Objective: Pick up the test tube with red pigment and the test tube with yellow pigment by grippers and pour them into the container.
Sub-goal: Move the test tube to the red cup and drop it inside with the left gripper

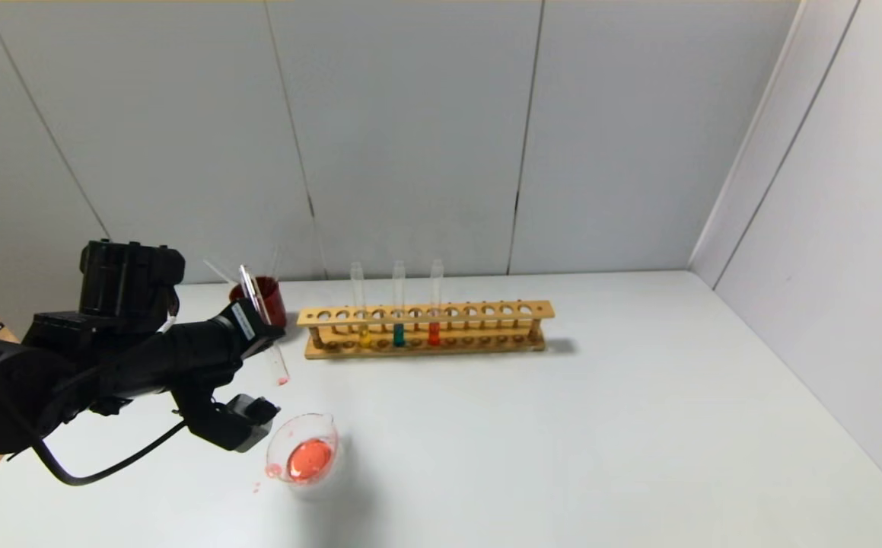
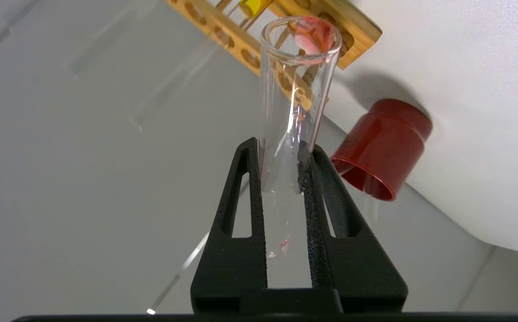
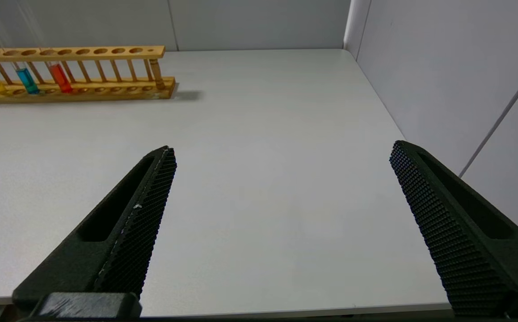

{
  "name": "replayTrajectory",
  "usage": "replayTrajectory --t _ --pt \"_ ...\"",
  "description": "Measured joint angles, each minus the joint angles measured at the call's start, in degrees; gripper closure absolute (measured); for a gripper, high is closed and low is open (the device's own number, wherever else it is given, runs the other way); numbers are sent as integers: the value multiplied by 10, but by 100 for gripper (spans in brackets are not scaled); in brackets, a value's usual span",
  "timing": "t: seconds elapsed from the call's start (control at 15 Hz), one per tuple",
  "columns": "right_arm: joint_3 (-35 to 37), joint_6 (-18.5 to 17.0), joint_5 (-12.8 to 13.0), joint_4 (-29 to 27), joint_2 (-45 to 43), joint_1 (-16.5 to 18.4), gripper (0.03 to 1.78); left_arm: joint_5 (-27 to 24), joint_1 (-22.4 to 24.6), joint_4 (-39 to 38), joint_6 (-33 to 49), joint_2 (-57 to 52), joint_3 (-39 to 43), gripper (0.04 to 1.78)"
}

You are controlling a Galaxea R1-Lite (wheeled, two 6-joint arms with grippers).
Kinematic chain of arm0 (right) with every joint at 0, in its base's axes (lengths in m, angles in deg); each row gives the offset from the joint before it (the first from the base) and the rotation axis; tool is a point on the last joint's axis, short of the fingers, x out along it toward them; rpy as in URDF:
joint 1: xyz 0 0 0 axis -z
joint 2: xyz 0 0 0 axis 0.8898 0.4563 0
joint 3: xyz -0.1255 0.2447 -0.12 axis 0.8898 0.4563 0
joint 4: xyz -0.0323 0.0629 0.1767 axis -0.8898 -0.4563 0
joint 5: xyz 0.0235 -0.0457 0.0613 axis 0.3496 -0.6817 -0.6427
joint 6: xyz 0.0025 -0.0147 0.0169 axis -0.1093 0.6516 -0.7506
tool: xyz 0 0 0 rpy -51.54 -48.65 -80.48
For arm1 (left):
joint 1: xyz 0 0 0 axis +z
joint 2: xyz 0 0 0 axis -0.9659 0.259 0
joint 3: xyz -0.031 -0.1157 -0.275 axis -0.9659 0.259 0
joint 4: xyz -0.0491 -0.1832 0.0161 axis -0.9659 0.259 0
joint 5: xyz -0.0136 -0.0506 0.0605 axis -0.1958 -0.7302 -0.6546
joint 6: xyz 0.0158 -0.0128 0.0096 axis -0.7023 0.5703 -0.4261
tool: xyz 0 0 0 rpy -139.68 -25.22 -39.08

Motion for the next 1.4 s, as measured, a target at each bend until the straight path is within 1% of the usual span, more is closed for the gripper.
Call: replayTrajectory --t 0.07,0.13,0.33,0.47,0.67,0.93,1.27,1.4 --pt "0 0 0 0 0 0 6 10 2 0 34 -9 0 152" --pt "0 0 0 0 0 0 6 36 3 0 81 -19 -4 152" --pt "0 0 0 0 0 0 6 148 -4 4 247 -41 -32 152" --pt "0 0 0 0 0 0 6 180 -6 13 363 -46 -48 152" --pt "0 0 0 0 0 0 6 187 -7 39 525 -46 -73 152" --pt "0 0 0 0 0 0 6 188 -7 42 740 -35 -114 152" --pt "0 0 0 0 0 0 6 183 4 31 1012 -34 -161 152" --pt "0 0 0 0 0 0 6 183 15 2 1120 -30 -167 152"
